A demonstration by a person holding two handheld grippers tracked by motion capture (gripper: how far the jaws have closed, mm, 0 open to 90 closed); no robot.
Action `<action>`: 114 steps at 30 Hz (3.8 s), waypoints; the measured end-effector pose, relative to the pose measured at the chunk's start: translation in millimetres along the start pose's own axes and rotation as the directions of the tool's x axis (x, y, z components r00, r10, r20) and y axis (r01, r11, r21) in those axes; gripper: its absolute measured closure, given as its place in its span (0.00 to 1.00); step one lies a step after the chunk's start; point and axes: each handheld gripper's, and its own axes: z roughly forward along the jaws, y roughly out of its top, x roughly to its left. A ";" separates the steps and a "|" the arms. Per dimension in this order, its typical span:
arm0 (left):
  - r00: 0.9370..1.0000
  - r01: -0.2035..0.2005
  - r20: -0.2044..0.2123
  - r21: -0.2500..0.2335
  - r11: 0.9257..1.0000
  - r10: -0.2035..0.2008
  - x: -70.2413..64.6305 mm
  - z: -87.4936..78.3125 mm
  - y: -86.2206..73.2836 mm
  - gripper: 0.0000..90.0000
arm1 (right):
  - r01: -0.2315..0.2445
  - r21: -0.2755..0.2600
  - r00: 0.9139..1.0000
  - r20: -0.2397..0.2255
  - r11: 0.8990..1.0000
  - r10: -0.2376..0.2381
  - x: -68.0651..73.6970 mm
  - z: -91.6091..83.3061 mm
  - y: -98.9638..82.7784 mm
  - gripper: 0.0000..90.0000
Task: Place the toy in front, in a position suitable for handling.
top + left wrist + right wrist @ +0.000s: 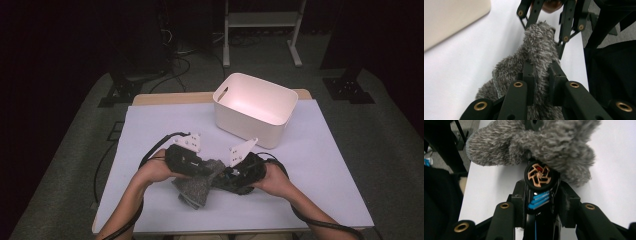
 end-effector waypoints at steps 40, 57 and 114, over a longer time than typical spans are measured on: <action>0.997 -0.073 0.034 -0.006 0.997 0.073 -5.4 22.2 44.2 0.88 | -0.001 0.068 0.993 0.120 0.998 -0.007 16.5 -53.3 -13.7 0.62; 0.996 -0.080 0.036 -0.024 0.996 0.081 -7.1 20.8 48.0 0.87 | -0.058 0.062 0.994 0.091 0.996 0.052 12.0 -38.7 -35.7 0.62; 0.993 -0.108 0.040 -0.020 0.994 0.109 -11.7 10.8 60.3 0.86 | -0.032 -0.100 0.995 0.095 0.995 0.042 13.3 -48.6 -34.1 0.67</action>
